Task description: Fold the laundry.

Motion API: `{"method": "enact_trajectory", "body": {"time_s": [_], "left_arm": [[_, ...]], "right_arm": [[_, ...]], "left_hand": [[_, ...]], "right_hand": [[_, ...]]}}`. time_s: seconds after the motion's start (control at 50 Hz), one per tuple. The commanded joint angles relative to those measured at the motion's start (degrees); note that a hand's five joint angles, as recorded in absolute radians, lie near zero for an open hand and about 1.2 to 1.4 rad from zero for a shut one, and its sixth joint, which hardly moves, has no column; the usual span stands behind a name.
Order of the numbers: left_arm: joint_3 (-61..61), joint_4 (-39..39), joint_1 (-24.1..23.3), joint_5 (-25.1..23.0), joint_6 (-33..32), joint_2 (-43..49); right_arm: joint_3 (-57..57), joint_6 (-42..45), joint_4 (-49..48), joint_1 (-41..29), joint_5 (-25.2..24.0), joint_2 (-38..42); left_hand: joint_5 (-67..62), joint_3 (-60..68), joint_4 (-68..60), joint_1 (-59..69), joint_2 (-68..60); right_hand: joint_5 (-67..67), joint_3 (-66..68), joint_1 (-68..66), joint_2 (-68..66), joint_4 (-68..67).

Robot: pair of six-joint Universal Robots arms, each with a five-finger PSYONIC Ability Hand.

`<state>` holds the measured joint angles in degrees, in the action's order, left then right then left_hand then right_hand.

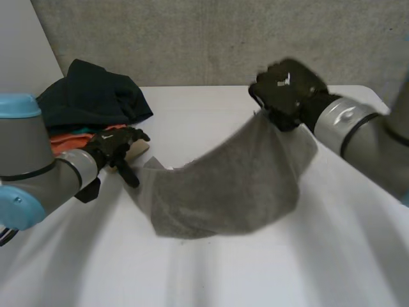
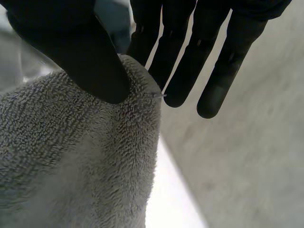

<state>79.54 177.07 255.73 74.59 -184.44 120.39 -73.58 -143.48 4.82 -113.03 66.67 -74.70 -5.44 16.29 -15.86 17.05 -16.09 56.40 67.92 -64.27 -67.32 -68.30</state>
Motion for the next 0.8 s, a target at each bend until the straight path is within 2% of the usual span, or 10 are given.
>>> {"method": "enact_trajectory", "body": {"time_s": [0.02, 0.12, 0.16, 0.2, 0.26, 0.42, 0.5, 0.58, 0.7, 0.8], "left_arm": [[-4.39, -1.73, -2.08, 1.26, -2.33, 4.58], [-7.12, -2.52, -3.31, 2.31, -3.12, 7.83], [-8.0, -2.96, -3.4, 2.49, -3.56, 8.8], [-8.7, -4.01, -3.31, 3.19, -4.44, 8.98], [-8.97, -4.28, -2.26, 4.68, -5.49, 8.02], [-12.47, 0.62, -1.81, 4.78, -8.48, 3.8], [-17.47, 5.89, -2.69, 4.42, -9.71, 3.53], [-24.42, 14.25, -3.31, 5.3, -9.98, 3.71], [-31.03, 27.88, -4.1, 9.43, -9.28, 2.22], [-30.77, 30.09, -4.19, 10.75, -6.64, 0.19]], "right_arm": [[-7.27, -1.1, -3.32, -0.79, -6.19, -14.24], [-9.91, -4.61, -4.38, 0.96, -8.13, -21.71], [-10.44, -6.89, -4.73, 2.63, -8.22, -23.29], [-10.88, -8.65, -4.99, 5.17, -8.39, -23.3], [-11.5, -8.75, -5.0, 8.52, -8.48, -21.64], [-7.56, -0.5, -3.06, 11.16, -3.57, -6.89], [1.22, 0.66, -4.11, 10.03, 4.15, 3.04], [15.78, -7.49, -12.16, 6.95, 15.21, 12.27], [23.48, -17.78, -30.52, 6.77, 23.5, 14.23], [20.15, -18.16, -39.45, 6.07, 22.63, 11.94]], "left_hand": [[0.85, -1.71, 1.27, -2.47, 1.51], [-1.32, 0.46, -0.9, -0.3, -0.67], [-16.74, 15.88, -16.32, 15.12, -16.08], [-46.29, 45.43, -45.87, 44.67, -45.63], [-64.53, 63.67, -64.11, 62.91, -63.87], [-64.56, 63.71, -64.14, 62.95, -63.91], [-64.56, 63.71, -64.14, 62.95, -63.91], [-64.56, 63.71, -64.14, 62.95, -63.91], [-64.56, 63.71, -64.14, 62.95, -63.91], [-64.56, 63.71, -64.14, 62.95, -63.91]], "right_hand": [[13.6, 12.08, -15.73, -12.68, -11.7], [13.6, 12.08, -15.73, -12.68, -11.7], [13.6, 12.08, -15.73, -12.68, -11.7], [13.6, 12.08, -15.73, -12.68, -11.7], [13.6, 12.08, -15.73, -12.68, -11.7], [13.6, 12.08, -15.73, -12.68, -11.7], [13.6, 12.08, -15.73, -12.68, -11.7], [13.6, 12.08, -15.73, -12.68, -11.7], [13.6, 12.08, -15.73, -12.68, -11.7], [13.6, 12.08, -15.73, -12.68, -11.7]]}}
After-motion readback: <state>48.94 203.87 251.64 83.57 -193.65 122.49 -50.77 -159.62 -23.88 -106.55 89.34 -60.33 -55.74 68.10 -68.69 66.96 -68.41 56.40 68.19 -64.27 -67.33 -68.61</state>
